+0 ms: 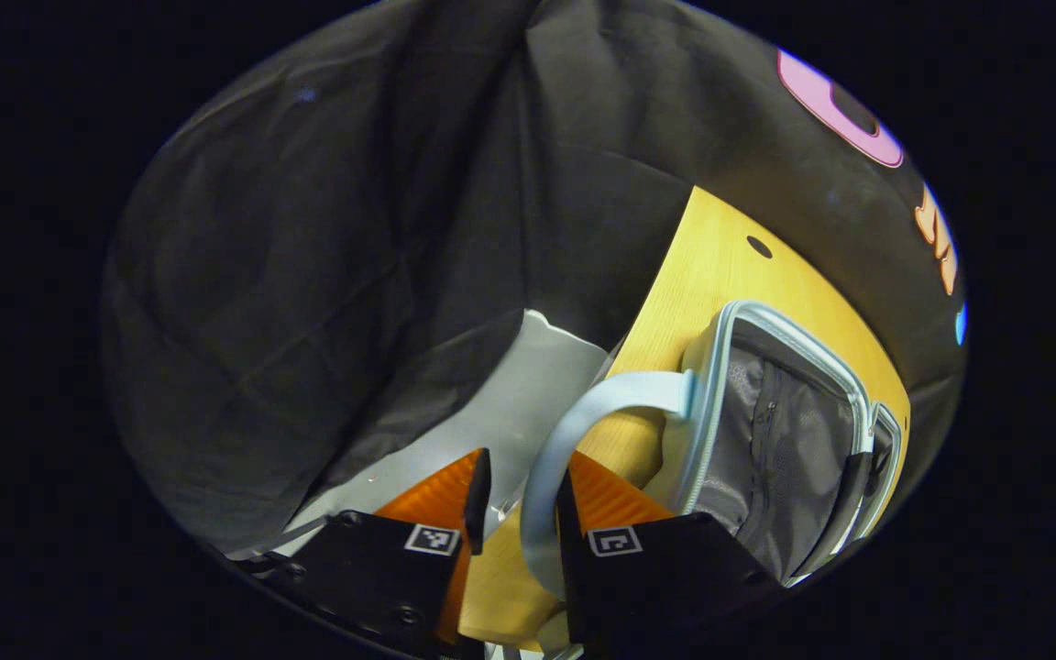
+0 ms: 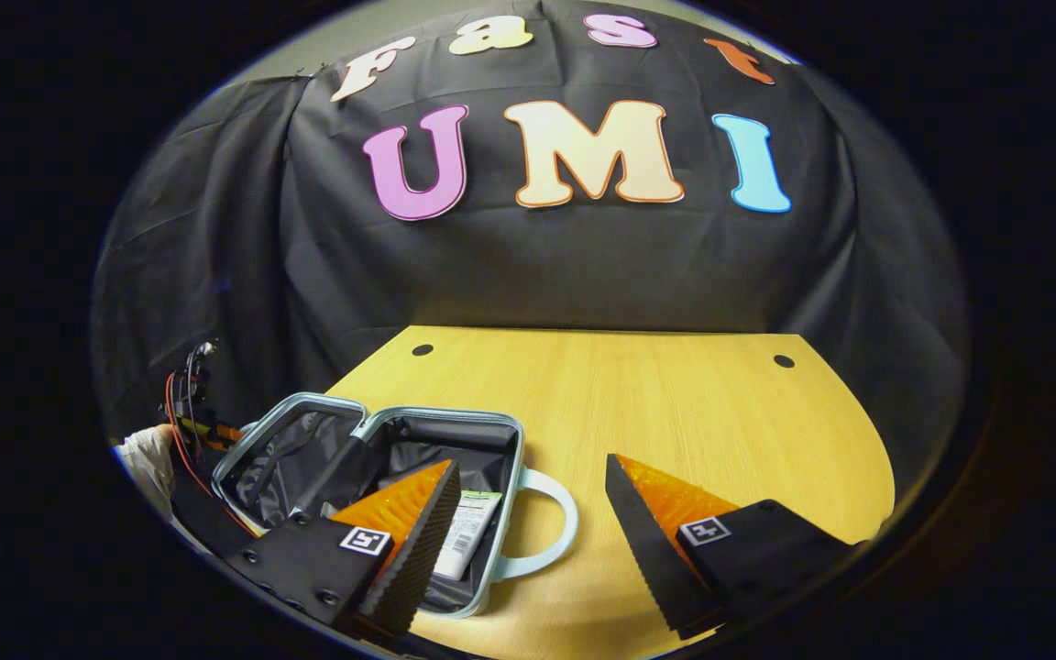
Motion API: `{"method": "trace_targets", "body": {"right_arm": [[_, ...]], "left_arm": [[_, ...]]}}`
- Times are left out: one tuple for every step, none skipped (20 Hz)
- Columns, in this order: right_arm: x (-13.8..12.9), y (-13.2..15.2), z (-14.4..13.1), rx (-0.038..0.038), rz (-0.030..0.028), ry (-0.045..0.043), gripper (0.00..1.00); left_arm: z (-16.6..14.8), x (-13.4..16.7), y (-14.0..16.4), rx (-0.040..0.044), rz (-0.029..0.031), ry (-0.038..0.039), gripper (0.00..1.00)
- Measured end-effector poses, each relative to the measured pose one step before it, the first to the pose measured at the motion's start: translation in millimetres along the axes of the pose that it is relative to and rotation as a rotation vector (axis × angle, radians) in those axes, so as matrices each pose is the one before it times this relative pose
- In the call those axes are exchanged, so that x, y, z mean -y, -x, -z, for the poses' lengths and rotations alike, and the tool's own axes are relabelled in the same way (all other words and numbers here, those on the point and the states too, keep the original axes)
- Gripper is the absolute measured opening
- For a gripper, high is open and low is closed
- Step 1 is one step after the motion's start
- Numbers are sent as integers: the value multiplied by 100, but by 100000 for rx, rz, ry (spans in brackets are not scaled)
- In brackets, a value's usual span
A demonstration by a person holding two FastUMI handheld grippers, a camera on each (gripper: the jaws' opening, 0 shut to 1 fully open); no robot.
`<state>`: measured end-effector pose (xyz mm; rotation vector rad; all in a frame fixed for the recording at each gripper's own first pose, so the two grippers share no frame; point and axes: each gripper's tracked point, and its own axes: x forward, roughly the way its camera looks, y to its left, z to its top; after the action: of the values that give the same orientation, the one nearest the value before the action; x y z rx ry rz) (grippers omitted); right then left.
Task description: First open the suitcase, pack the skin care products into it, and then close the suitcase.
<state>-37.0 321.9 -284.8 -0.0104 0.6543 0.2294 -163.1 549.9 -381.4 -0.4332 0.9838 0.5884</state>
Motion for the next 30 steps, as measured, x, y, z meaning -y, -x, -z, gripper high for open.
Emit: {"method": "trace_targets", "body": {"right_arm": [[158, 143, -86, 423, 52, 236, 98], [4, 66, -15, 388, -176, 150, 98], [5, 147, -9, 308, -360, -136, 93], [-70, -73, -159, 467, -519, -218, 93], [-118, 69, -136, 412, -683, -81, 98], [-41, -25, -12, 611, -665, 130, 98], [-29, -51, -24, 655, -821, 331, 98], [4, 33, 18, 395, -693, 304, 98], [0, 60, -17, 174, -740, -75, 98], [2, 95, -48, 298, -711, -397, 98], [91, -9, -33, 169, -625, -519, 98], [143, -46, 74, 115, -753, -445, 98], [108, 72, -84, 254, -1011, -452, 98], [46, 150, -154, 684, -1374, -695, 98], [145, 191, -390, 1222, -1180, -386, 98], [186, 217, -320, 1284, -1310, 304, 98], [221, 127, -180, 219, -1449, 1186, 98], [238, 195, 160, -1101, -1928, 1598, 98], [354, 376, -259, 474, -1387, 1954, 98], [794, 309, -531, 1251, -129, 1779, 98], [546, 294, -253, 501, -627, 389, 98], [64, 329, 97, 75, -1686, -701, 98], [113, 175, -6, -171, -1663, -229, 93], [437, 120, 57, -374, -986, 569, 98], [493, 219, -90, -17, -689, 817, 98], [417, 320, -239, 774, -792, 399, 98], [447, 249, -263, 628, -521, 126, 98], [501, 153, -60, 380, -356, 62, 98], [522, 135, -94, 303, -40, -142, 98], [440, 331, -3, 23, -66, -311, 98]], "left_arm": [[-65, 323, 227, -659, 2215, -14, 33], [-191, 159, 282, -1568, -761, -349, 24], [332, 348, -166, -930, -645, -1474, 14], [-431, 308, 475, 1894, -257, -1823, 10], [-343, 392, 781, 1069, 358, -2475, 10], [-130, 80, 718, 63, -969, -2375, 6], [-185, 117, 612, 290, -1312, -1535, 4], [-784, 135, 782, 2718, -185, -726, 3], [-586, 269, 980, 2757, 35, -187, 2], [-672, 279, 943, 2322, 488, 14, 2], [-782, 383, 1233, 3344, 1181, 164, 2], [-763, 458, 1244, 2038, 1206, -317, 5], [-1276, 406, 1004, 2576, 1642, -1506, 2], [-955, 394, 1270, 2114, 834, -841, 2], [-511, 719, 1269, 1969, 850, -1530, 2], [-620, 547, 1117, 2787, -333, -1440, 2], [-518, 826, 1111, 2668, -288, -1228, 2], [-521, 993, 1295, 2019, -514, -687, 2], [-868, 1644, 904, 3026, 1034, -2254, 2], [-889, 1348, 1143, 2199, 627, -2819, 2], [-522, 1439, 1041, 1004, 694, -1892, 2], [-648, 1504, 995, 1581, 1259, -1243, 2], [-650, 1553, 729, 1834, 1357, -1563, 2], [-508, 1429, 667, 809, 1101, -2346, 2], [-412, 1265, 697, 1583, 401, -1965, 1], [-243, 1160, 456, 621, 486, -1194, 2], [-444, 1197, 508, 604, 537, -831, 1], [-292, 1185, 342, 370, 895, -1036, 1], [-326, 1324, 145, 265, 944, -561, 1], [-221, 1109, 250, 545, 1750, -623, 1]]}}
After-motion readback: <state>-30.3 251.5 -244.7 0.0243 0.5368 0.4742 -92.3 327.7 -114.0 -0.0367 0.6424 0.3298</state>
